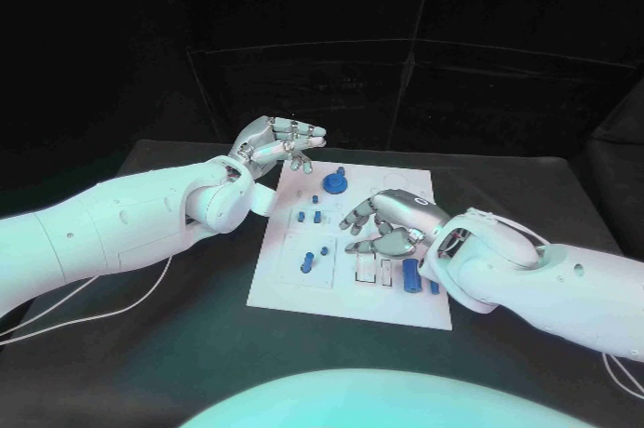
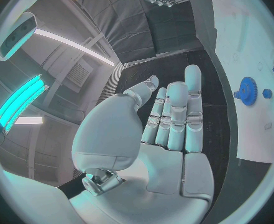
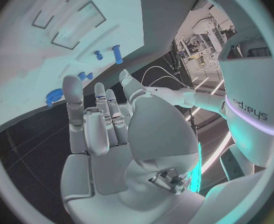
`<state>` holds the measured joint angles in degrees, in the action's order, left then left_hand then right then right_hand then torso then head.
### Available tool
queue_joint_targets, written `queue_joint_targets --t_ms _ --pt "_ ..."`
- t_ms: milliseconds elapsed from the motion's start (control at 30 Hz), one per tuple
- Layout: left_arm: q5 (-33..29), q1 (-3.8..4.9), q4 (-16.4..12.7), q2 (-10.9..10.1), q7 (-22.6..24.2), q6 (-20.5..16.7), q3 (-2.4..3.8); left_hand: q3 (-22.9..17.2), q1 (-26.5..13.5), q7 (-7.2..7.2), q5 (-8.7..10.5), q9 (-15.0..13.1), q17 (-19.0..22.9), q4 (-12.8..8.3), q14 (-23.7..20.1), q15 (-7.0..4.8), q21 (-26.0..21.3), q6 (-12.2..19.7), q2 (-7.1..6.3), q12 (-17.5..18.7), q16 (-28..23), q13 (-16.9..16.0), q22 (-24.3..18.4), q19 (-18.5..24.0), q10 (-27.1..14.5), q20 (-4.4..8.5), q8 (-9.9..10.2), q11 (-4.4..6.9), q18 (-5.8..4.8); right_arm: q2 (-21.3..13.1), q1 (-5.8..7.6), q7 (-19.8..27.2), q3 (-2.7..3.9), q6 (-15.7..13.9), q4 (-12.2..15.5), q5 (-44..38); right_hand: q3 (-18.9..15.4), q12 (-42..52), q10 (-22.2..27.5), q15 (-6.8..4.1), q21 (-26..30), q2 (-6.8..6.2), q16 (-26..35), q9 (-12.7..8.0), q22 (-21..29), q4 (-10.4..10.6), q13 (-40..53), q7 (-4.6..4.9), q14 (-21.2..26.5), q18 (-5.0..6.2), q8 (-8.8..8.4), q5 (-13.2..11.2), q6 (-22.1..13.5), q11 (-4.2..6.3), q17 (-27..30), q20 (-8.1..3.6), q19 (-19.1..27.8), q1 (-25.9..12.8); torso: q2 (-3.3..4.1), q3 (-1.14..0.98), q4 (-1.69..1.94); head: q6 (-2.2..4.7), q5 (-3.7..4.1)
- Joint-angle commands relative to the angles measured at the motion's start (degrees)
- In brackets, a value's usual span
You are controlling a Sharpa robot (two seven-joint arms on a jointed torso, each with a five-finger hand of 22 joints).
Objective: Assemble the parts on the task board
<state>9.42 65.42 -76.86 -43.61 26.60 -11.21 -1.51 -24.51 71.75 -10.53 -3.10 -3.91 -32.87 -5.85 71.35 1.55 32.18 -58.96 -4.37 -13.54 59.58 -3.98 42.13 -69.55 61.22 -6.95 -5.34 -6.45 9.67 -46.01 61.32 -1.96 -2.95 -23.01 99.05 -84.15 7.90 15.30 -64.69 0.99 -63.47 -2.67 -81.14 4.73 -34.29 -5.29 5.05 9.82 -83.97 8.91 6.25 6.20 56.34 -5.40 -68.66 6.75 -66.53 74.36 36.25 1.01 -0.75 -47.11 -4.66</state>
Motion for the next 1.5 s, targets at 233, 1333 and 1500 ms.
queue_joint_targets --t_ms 233,1333,1500 --pt "-0.2 0.07 -0.1 -0.2 0.2 0.4 0.01 0.4 0.3 -0.18 0.18 0.0 0.1 0.0 -0.4 -0.11 -0.3 0.2 0.42 -0.2 -0.4 0.0 -0.1 0.4 -0.3 -0.09 -0.3 -0.07 0.78 -7.3 0.77 -4.6 0.07 1.1 3.5 14.1 -2.8 9.0 -11.6 -2.94 -3.7 0.08 -2.9 -0.1 -6.1 1.3 6.0 -2.44 -3.4 -0.46 1.21 0.2 1.8 3.21 -5.7 -2.43 -3.6 -0.7 -0.07 0.06 -0.57 0.59 1.36" --pt "-0.2 0.04 -0.6 -0.8 0.0 0.5 -0.14 0.5 0.3 -0.16 0.18 0.0 0.3 0.0 -0.4 -0.12 -0.4 0.1 0.44 -0.3 -0.4 0.0 -0.2 0.4 -0.3 -0.1 -0.3 -0.06 0.78 -12.6 -2.0 -29.8 -0.2 6.5 6.0 1.3 -17.8 59.2 -16.1 -4.19 -6.5 -2.74 -5.5 3.2 -11.7 21.8 65.6 -4.51 -4.2 -1.39 10.5 4.5 2.3 4.64 -11.7 -3.74 -6.2 -6.6 0.04 0.02 -0.3 0.07 6.33" --pt "-0.2 0.03 -0.6 -0.8 0.0 0.5 -0.15 0.5 0.3 -0.16 0.18 0.0 0.3 0.0 -0.4 -0.12 -0.4 0.1 0.44 -0.3 -0.4 0.0 -0.2 0.4 -0.3 -0.1 -0.3 -0.06 0.78 -11.8 -2.7 -30.0 -0.22 7.4 5.8 0.9 -17.9 59.4 -16.3 -4.19 -6.6 -2.85 -5.6 3.2 -11.7 22.0 66.0 -4.52 -4.3 -1.4 10.63 4.5 2.3 4.66 -11.8 -3.75 -6.2 -6.7 0.03 0.09 -0.46 0.0 6.17"
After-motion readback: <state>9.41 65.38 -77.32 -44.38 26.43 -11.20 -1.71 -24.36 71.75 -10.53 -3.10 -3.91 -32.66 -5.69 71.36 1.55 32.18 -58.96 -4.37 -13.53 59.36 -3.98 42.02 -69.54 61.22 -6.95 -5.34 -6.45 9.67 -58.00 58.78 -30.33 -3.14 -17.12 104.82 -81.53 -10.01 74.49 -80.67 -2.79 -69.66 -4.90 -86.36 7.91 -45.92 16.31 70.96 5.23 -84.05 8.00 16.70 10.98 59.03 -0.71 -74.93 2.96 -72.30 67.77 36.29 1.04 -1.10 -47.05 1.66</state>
